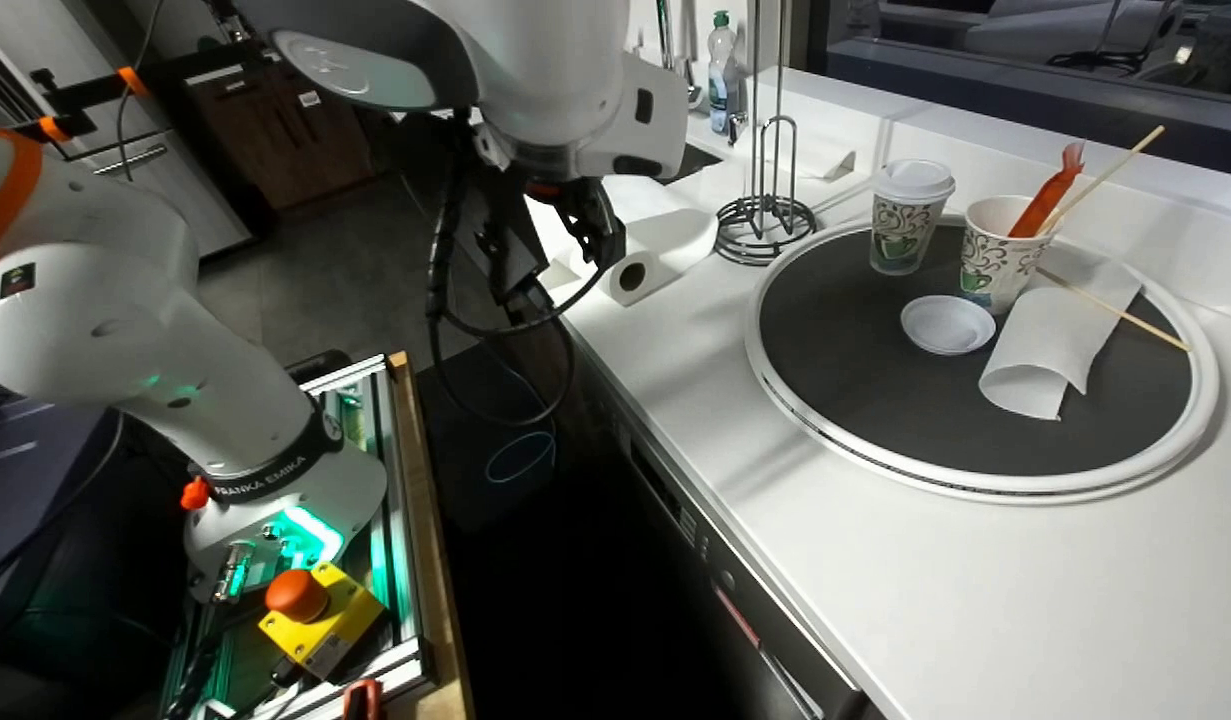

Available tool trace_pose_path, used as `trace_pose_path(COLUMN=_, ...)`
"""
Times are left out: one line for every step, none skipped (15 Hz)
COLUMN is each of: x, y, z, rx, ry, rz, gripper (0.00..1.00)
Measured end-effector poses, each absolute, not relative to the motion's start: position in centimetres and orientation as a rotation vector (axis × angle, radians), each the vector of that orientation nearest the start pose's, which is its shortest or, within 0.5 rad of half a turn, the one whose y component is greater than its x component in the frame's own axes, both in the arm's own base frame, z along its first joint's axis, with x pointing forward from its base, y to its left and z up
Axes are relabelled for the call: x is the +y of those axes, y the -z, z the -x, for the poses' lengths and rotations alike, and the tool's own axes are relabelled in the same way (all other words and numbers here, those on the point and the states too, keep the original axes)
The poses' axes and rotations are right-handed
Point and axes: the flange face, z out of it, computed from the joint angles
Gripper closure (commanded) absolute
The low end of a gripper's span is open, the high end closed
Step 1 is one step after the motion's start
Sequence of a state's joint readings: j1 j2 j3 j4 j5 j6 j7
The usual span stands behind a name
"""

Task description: Pick up the paper towel roll and place it on the paper towel holder

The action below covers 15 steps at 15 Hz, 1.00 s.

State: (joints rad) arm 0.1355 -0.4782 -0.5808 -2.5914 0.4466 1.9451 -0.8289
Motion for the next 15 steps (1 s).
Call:
trace_pose_path(x=-12.8, y=-38.2, z=-35.9, rx=-0.277, ry=0.149, rz=2.419, gripper=0.00)
trace_pose_path(x=-12.8, y=-37.3, z=-36.9, rx=-0.228, ry=0.112, rz=2.442, gripper=0.00)
trace_pose_path(x=-12.8, y=-36.6, z=-37.6, rx=-0.202, ry=0.087, rz=2.464, gripper=0.00)
trace_pose_path(x=-12.8, y=-36.0, z=-38.3, rx=-0.188, ry=0.059, rz=2.476, gripper=0.00)
trace_pose_path(x=-12.8, y=-35.5, z=-38.6, rx=-0.183, ry=0.042, rz=2.483, gripper=0.00)
trace_pose_path(x=-12.8, y=-35.3, z=-38.8, rx=-0.178, ry=0.033, rz=2.486, gripper=0.00)
trace_pose_path(x=-12.8, y=-35.3, z=-38.9, rx=-0.178, ry=0.029, rz=2.491, gripper=0.00)
trace_pose_path(x=-12.8, y=-35.2, z=-38.9, rx=-0.180, ry=0.024, rz=2.497, gripper=0.00)
trace_pose_path(x=-12.6, y=-35.1, z=-38.9, rx=-0.185, ry=0.009, rz=2.496, gripper=0.00)
trace_pose_path(x=-12.4, y=-34.7, z=-39.0, rx=-0.191, ry=-0.011, rz=2.487, gripper=0.00)
trace_pose_path(x=-12.1, y=-34.1, z=-39.2, rx=-0.203, ry=-0.026, rz=2.466, gripper=0.00)
trace_pose_path(x=-11.8, y=-33.0, z=-39.6, rx=-0.221, ry=-0.035, rz=2.441, gripper=0.00)
trace_pose_path(x=-11.6, y=-31.9, z=-40.2, rx=-0.233, ry=-0.042, rz=2.420, gripper=0.00)
trace_pose_path(x=-11.4, y=-30.6, z=-40.7, rx=-0.249, ry=-0.051, rz=2.396, gripper=0.00)
trace_pose_path(x=-11.1, y=-29.3, z=-41.3, rx=-0.273, ry=-0.064, rz=2.363, gripper=0.00)
